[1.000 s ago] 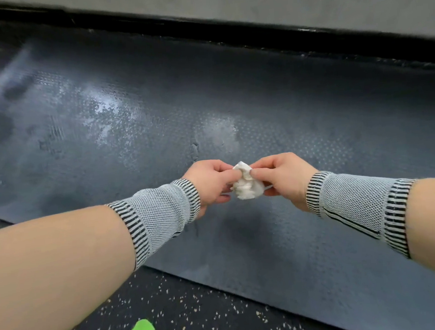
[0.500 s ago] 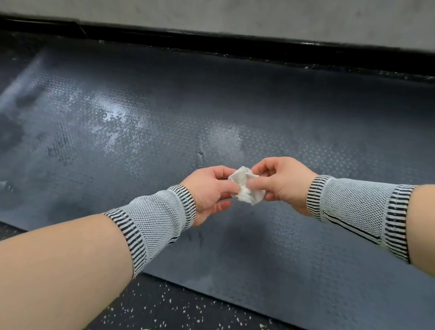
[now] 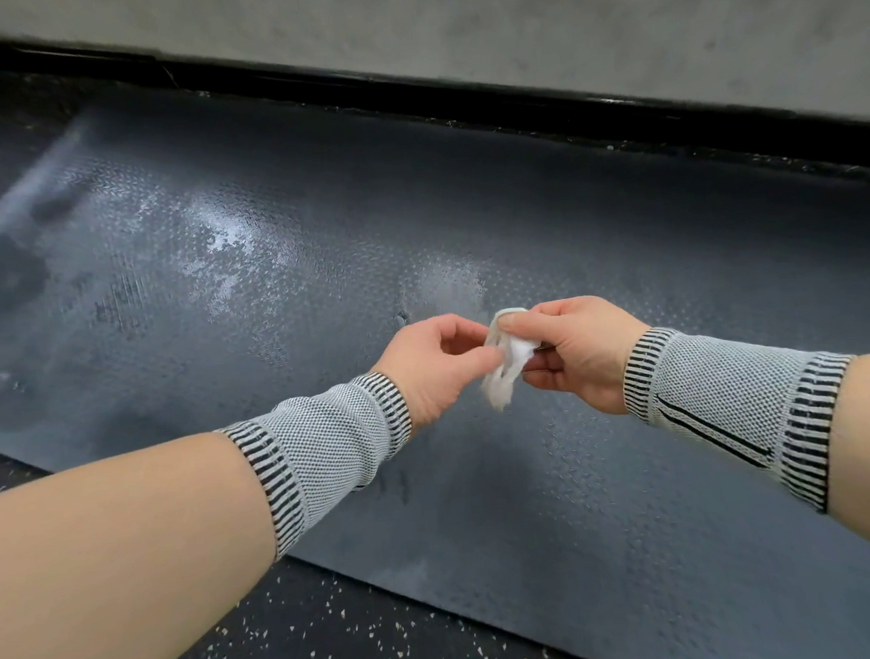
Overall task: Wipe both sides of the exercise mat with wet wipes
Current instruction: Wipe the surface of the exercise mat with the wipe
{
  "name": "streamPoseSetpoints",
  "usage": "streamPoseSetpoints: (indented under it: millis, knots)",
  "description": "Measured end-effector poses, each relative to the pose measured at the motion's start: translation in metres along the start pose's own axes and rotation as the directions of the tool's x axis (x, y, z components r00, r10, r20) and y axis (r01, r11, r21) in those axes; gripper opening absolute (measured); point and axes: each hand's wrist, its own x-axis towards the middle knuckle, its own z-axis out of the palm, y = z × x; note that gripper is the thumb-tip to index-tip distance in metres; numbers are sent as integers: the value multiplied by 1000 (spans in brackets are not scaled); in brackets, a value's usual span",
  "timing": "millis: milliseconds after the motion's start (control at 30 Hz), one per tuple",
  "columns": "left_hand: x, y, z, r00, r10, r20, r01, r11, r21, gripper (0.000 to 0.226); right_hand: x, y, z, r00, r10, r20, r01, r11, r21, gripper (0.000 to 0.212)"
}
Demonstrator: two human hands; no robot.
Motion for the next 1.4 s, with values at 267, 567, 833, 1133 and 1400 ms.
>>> streamPoseSetpoints:
  millis: [267, 567, 833, 1133, 1400]
  knots:
    - [-1, -1, -11, 968, -250, 12, 240, 914, -327, 19, 1, -12, -2, 1000, -4, 30, -1, 988, 154, 12]
    - [-1, 1, -17, 962, -246, 122, 270, 926, -265, 24, 6, -14, 1, 997, -43, -69, 46, 998, 34, 14]
    - [5, -9, -26, 942, -204, -268, 209, 978, -8, 14, 1, -21, 0, 986, -5, -167, 32, 987, 159, 23]
    - [0, 4, -4, 994, 53, -91, -53, 999, 4, 12, -2, -27, 13, 997, 79, 15, -80, 976, 203, 26]
    - [3, -3, -9, 991, -40, -129, 25, 993, -116, 17, -4, -21, 13, 995, 51, 88, -57, 996, 73, 6]
